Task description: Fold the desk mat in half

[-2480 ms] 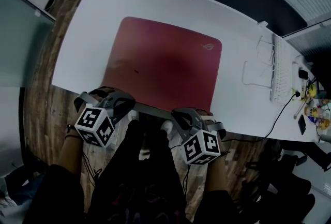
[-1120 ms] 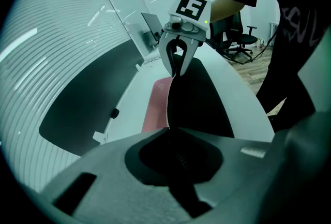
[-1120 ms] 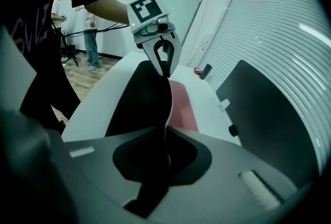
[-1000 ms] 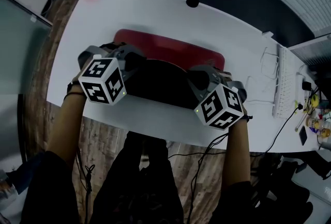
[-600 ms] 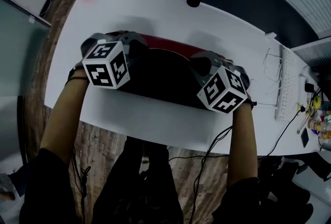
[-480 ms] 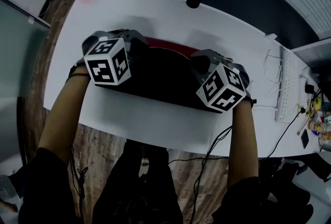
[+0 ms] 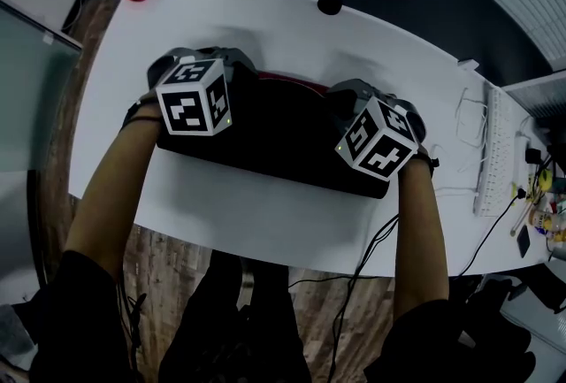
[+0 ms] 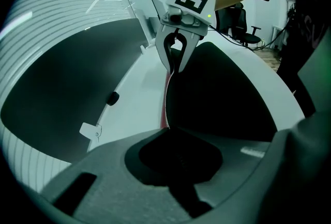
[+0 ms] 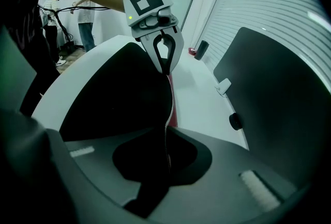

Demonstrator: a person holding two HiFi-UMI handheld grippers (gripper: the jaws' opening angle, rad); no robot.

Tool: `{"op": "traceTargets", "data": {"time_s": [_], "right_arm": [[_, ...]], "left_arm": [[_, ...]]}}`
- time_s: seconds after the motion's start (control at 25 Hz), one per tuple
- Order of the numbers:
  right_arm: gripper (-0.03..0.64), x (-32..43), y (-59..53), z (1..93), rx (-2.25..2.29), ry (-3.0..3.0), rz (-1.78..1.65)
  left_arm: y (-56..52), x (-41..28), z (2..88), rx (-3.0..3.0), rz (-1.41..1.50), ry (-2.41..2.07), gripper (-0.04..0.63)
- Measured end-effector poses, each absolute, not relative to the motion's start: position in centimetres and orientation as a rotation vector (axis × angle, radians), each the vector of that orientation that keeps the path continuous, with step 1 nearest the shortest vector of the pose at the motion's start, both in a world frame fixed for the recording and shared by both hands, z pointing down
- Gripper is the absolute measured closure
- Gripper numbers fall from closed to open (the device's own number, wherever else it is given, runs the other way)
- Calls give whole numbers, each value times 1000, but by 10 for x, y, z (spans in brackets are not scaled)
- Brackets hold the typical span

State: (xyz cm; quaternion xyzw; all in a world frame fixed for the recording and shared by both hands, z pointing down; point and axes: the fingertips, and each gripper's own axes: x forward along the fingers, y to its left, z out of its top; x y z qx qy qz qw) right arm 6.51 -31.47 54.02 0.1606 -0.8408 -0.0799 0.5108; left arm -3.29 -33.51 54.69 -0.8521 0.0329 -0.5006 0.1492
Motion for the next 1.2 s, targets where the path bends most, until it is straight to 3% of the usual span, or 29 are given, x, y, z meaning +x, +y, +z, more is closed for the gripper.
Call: {"op": "traceTargets", "data": {"time_s": [0.84,1.2], "right_arm": [[572,64,-328,557,405,-2020,-197],[538,66,-333,558,452,-2019,-232]], "left_arm": [[-350,-33,562,-2443,-1449,85,567],[-353,-32,565,-2439,-1429,123,560]]}}
